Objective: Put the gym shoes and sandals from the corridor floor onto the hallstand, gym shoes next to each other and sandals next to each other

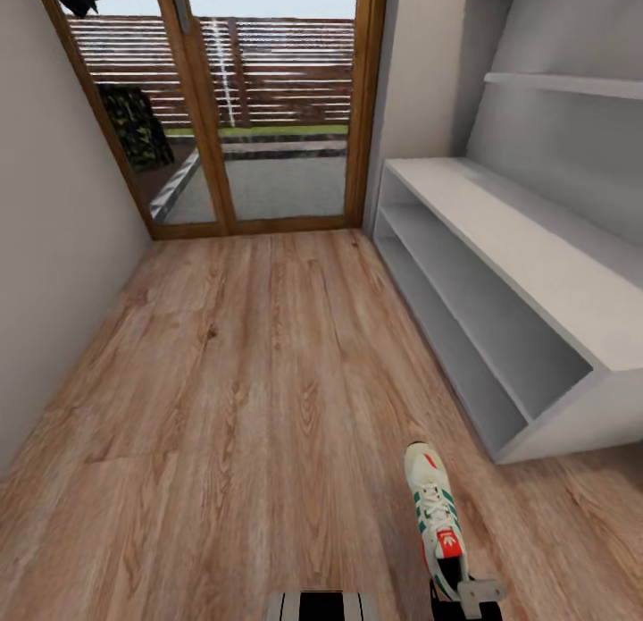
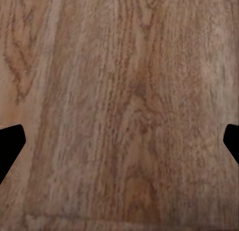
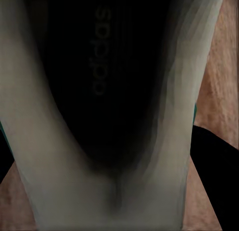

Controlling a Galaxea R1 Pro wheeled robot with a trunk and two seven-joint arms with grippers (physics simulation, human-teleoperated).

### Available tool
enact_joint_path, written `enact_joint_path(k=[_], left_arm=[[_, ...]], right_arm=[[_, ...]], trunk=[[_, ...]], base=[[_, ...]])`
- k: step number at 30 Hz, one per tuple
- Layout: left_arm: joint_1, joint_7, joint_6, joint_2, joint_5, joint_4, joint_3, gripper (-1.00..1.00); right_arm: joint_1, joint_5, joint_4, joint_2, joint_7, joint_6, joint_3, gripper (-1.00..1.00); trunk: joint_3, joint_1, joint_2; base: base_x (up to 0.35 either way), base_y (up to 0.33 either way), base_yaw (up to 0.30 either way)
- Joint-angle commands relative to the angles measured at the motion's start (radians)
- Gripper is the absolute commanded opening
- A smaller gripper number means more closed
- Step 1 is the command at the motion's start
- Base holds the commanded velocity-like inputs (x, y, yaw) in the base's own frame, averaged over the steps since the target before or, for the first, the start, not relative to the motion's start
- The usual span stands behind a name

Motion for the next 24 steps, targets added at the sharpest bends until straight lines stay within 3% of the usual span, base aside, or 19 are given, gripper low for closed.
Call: enact_joint_path(k=[1, 8, 20, 24], left_arm=[[0.000, -0.008, -0.001, -0.001, 0.004, -0.001, 0.004, 1.00], [0.000, -0.007, -0.001, 0.000, 0.005, -0.002, 0.015, 1.00], [0.000, -0.006, -0.001, 0.001, 0.005, -0.004, 0.017, 1.00], [0.000, -0.006, -0.002, 0.001, 0.004, -0.003, 0.017, 1.00]], right_arm=[[-0.001, -0.010, 0.000, -0.001, -0.005, -0.004, 0.009, -1.00], [-0.001, -0.010, 0.001, -0.001, -0.004, -0.004, 0.009, -1.00], [-0.001, -0.010, 0.001, -0.001, -0.004, -0.004, 0.009, -1.00], [-0.001, -0.010, 0.001, 0.000, -0.004, -0.004, 0.009, -1.00]], trunk=[[-0.001, 0.000, 0.000], [-0.001, 0.000, 0.000], [-0.001, 0.000, 0.000], [-0.001, 0.000, 0.000]], base=[[-0.129, 0.237, -0.300], [-0.113, 0.269, -0.300], [0.056, 0.299, -0.300], [0.009, 0.115, -0.300]])
